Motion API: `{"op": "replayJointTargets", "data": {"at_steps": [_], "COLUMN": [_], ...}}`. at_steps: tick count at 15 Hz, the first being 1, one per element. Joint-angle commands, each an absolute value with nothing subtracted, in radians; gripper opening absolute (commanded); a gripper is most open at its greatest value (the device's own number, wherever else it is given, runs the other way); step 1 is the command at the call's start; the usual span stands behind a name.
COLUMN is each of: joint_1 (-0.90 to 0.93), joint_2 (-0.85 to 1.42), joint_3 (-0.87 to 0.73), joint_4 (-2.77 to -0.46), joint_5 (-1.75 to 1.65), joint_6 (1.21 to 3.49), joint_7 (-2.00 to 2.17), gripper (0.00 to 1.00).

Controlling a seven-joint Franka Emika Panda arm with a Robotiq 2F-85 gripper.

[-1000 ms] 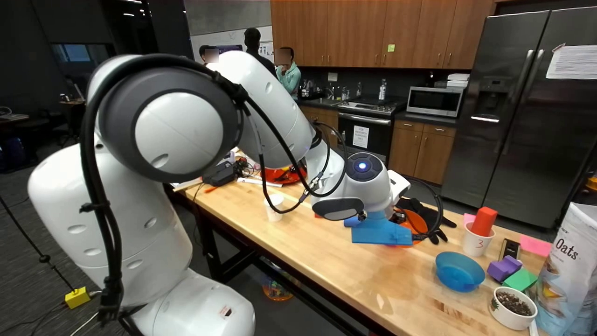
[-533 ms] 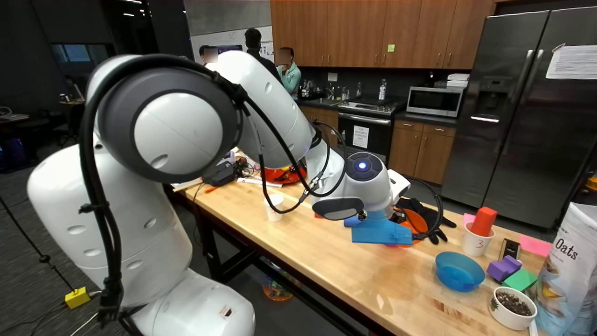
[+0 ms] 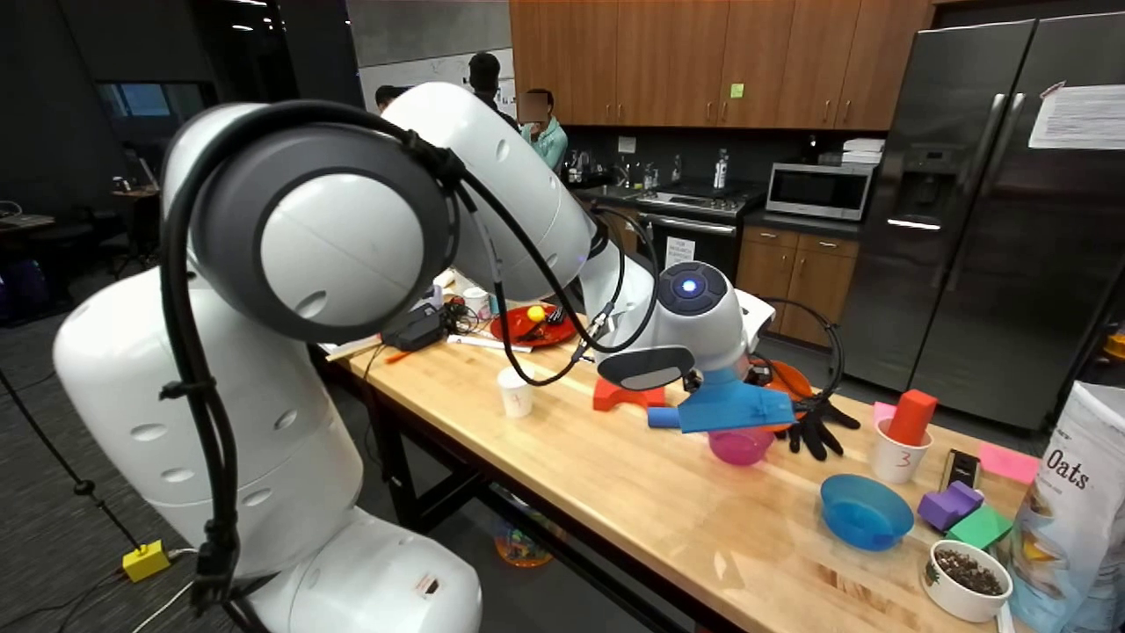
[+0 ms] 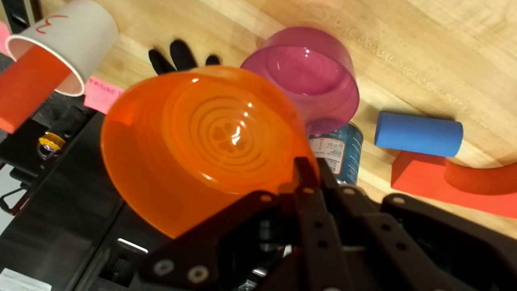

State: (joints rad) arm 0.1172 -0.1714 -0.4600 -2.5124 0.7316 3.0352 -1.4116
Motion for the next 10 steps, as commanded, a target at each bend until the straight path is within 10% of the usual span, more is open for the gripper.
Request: {"op": "replayJointTargets", "data": {"at_steps": [1,10], "joint_1": [0.165,0.159], "joint_2": [-0.153,-0.023], "joint_3": [-0.497,-0.516], "joint_4": [-2.465,-2.432], "joint_5": [0.783,0.918], "joint_6": [2.974,2.927], "joint_7": [-1.499,-1.546], "gripper": [0.01,0.01]}}
